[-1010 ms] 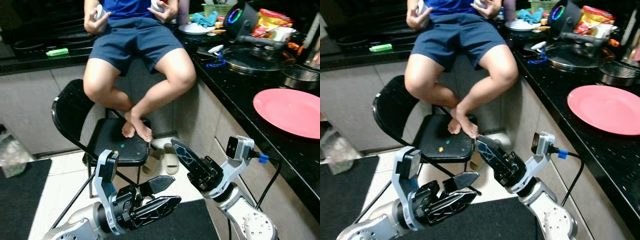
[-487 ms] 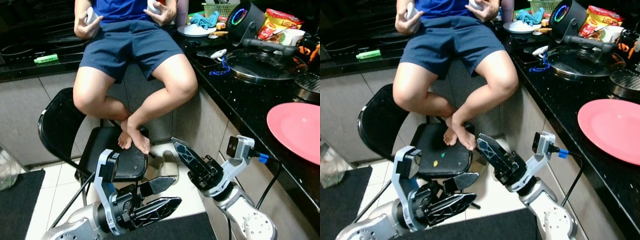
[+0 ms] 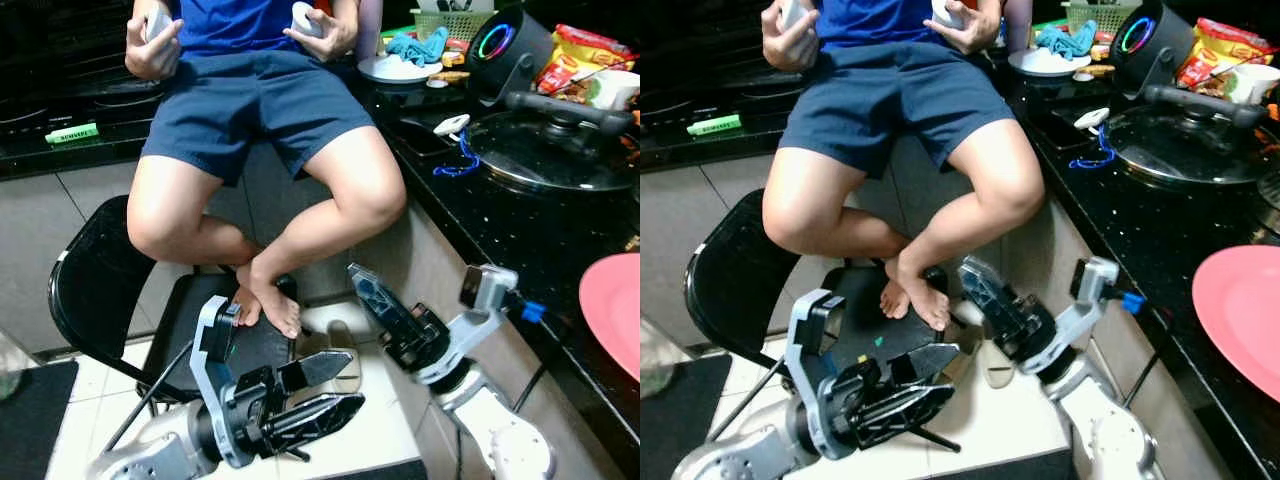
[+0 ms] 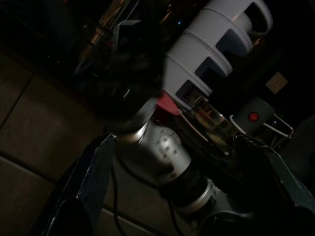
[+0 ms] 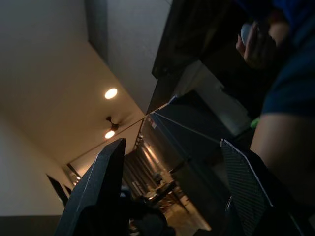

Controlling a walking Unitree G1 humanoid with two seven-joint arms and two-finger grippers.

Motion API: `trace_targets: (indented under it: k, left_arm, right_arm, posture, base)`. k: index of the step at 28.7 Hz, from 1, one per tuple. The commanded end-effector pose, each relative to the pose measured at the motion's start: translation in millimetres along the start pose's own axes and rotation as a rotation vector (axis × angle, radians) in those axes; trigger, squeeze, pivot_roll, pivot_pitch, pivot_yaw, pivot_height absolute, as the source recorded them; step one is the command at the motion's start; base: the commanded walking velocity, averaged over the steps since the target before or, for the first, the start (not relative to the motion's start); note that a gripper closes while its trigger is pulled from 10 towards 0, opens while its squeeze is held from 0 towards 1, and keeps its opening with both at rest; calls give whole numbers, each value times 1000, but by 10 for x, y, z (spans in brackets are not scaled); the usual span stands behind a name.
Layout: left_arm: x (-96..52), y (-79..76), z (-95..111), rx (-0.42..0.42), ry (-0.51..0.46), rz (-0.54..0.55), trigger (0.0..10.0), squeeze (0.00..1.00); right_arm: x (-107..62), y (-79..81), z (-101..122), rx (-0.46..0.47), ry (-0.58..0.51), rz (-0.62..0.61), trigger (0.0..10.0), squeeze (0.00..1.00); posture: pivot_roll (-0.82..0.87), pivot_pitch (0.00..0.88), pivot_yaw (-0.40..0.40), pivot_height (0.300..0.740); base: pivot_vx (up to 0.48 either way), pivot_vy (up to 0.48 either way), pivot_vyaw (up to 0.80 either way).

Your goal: Kitchen organization

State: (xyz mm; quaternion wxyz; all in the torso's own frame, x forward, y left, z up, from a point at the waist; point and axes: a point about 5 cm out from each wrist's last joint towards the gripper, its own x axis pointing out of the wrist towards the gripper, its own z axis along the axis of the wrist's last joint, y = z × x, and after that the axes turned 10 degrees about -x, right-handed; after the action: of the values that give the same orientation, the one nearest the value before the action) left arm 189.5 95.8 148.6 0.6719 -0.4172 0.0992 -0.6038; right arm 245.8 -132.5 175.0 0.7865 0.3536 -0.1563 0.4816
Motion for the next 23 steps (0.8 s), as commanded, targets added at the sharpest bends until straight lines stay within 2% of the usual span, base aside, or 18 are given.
trace_targets:
  k: [1, 3, 6, 23]
  left_arm:
    - [-18, 5, -16, -1, 16, 16, 10000, 0]
    - [-14, 14, -16, 3, 21, 21, 10000, 0]
    - [-11, 21, -17, 6, 23, 24, 10000, 0]
    - [-4, 35, -27, 1, 32, 16, 10000, 0]
  right_arm:
    - [107, 95, 81, -33, -20, 47, 10000, 0]
    - [208, 132, 142, -88, -9, 58, 10000, 0]
    - [272, 158, 183, -116, -9, 68, 10000, 0]
    - [445, 324, 216, -154, 10, 159, 10000, 0]
  posture:
    - [-43, 0, 65, 740]
    - [-44, 0, 64, 740]
    - [-42, 0, 62, 740]
    - [-41, 0, 62, 740]
  base:
    - [0, 0, 0]
    - [0, 0, -225]
    - [0, 0, -667]
    - [0, 0, -775]
